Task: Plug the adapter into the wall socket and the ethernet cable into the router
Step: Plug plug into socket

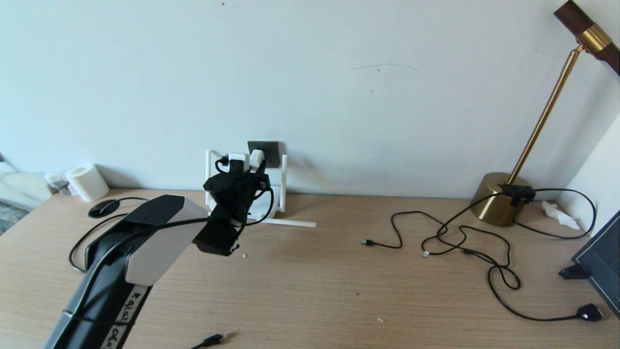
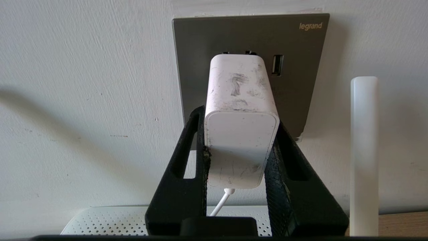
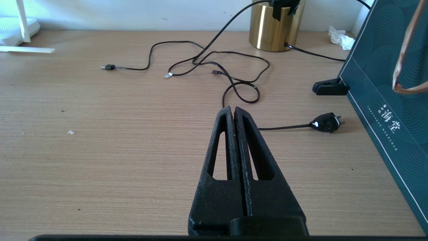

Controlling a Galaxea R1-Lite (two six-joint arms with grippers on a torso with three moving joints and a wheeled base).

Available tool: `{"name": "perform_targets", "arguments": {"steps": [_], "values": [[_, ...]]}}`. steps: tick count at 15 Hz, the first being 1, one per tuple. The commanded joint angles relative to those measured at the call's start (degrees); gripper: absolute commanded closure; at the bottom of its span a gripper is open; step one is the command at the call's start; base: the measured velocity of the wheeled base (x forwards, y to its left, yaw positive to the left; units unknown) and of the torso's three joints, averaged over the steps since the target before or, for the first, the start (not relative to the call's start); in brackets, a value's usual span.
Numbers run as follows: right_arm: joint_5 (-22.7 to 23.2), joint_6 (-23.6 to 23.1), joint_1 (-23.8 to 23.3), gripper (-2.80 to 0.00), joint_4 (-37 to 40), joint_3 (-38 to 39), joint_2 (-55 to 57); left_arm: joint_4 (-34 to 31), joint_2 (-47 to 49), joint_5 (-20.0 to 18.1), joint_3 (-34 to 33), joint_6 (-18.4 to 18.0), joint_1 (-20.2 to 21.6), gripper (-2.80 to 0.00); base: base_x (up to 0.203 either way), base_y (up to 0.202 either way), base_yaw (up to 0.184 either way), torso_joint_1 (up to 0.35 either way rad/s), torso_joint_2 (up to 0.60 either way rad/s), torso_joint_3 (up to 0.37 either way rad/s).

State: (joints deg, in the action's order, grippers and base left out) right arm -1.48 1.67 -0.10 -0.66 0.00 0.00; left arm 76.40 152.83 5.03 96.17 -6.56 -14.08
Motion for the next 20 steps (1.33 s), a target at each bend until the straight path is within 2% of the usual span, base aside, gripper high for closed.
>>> {"name": "perform_targets", "arguments": {"steps": [1, 20], "values": [[-0.01, 0.0, 0.01, 0.0, -0.04, 0.0, 0.0, 0.5, 0.18, 0.06, -0.11, -0.03, 0.02, 0.0, 0.0, 0.0, 0.0, 0.0, 0.0, 0.0], [-0.01, 0.0, 0.01, 0.0, -0.04, 0.0, 0.0, 0.85, -0.43, 1.26, -0.81, 0.05, -0.54, 0.0, 0.0, 0.0, 0.0, 0.0, 0.0, 0.0]]}}
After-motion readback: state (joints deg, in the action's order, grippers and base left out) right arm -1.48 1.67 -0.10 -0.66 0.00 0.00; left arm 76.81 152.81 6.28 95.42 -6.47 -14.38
